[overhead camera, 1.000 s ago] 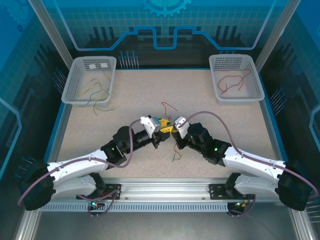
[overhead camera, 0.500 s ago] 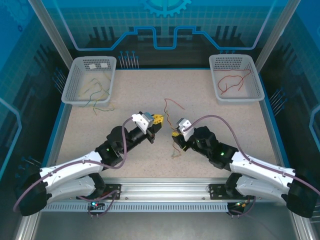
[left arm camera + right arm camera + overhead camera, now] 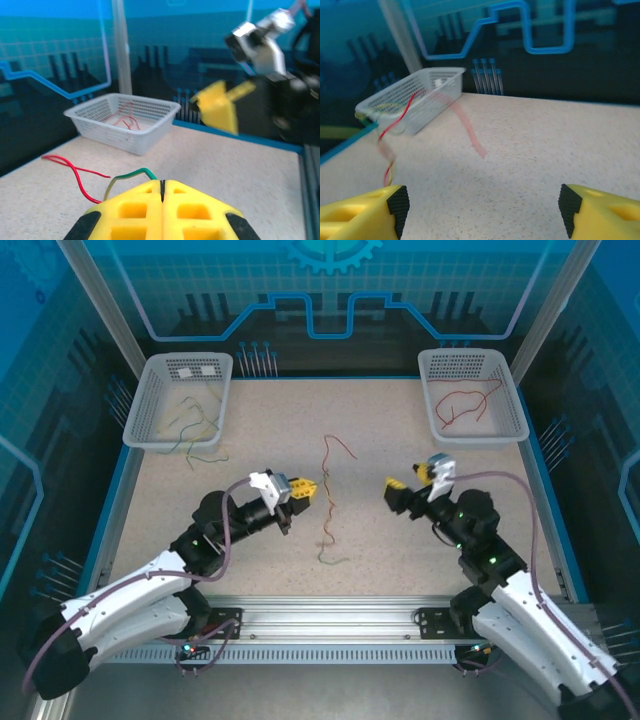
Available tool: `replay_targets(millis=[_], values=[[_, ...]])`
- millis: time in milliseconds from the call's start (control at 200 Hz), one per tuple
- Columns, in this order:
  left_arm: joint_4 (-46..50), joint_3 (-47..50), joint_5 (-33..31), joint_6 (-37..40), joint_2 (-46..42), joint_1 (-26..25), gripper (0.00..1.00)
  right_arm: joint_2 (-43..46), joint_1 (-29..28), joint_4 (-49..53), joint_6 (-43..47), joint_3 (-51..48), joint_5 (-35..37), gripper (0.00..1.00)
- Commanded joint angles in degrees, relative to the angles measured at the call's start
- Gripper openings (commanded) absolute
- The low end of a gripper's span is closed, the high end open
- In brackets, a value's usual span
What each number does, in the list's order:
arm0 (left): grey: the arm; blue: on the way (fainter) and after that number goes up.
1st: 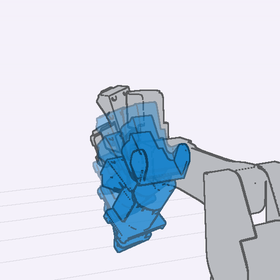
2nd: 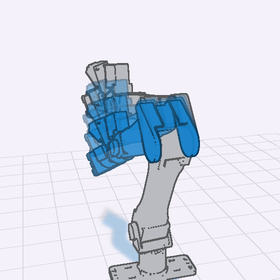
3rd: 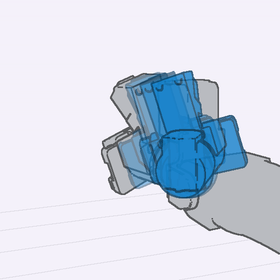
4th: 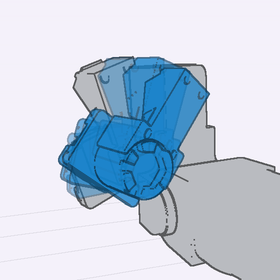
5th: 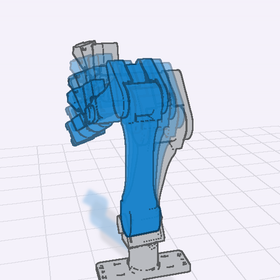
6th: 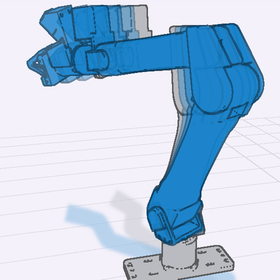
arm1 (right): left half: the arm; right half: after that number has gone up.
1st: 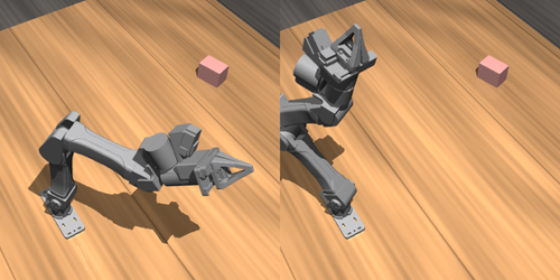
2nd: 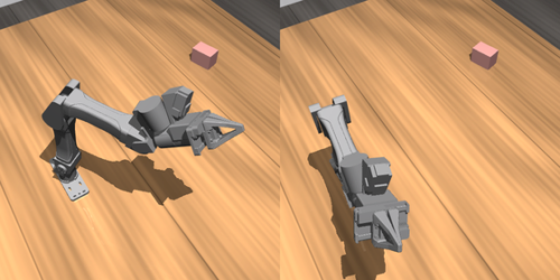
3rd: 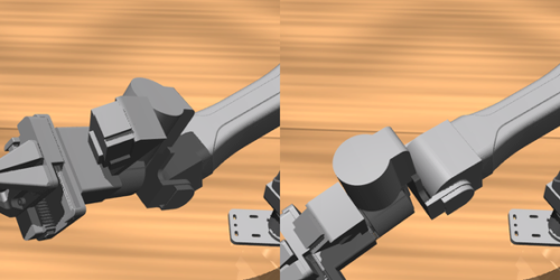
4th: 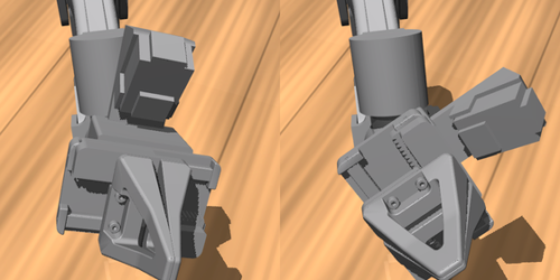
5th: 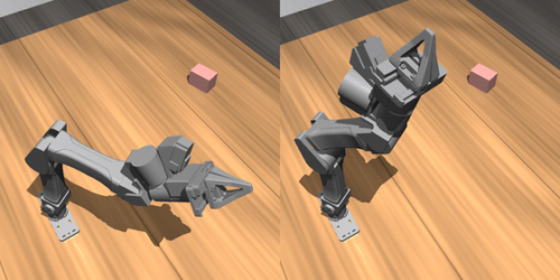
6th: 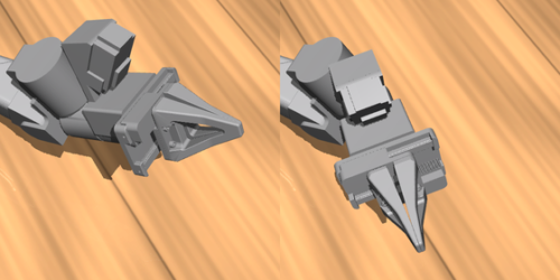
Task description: Untangle the cables
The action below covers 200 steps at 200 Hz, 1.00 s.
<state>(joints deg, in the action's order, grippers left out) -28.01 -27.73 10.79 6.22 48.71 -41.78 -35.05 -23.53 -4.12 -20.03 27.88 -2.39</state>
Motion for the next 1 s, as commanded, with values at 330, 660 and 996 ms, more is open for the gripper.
replay_targets(millis=[330,660,996], values=[[2.79,-4.10,11.84,1.00,0.93,0.25,0.00,-23.58,9.05,-10.96,-24.75,10.62,-42.33,0.86],[2.48,-4.90,12.44,0.90,2.44,0.18,0.00,-30.87,0.50,-12.62,-27.53,14.42,-36.53,0.79],[1.26,-4.62,12.41,0.11,2.80,0.13,0.00,-40.51,-4.33,-16.14,-29.79,18.42,-32.88,0.58]])
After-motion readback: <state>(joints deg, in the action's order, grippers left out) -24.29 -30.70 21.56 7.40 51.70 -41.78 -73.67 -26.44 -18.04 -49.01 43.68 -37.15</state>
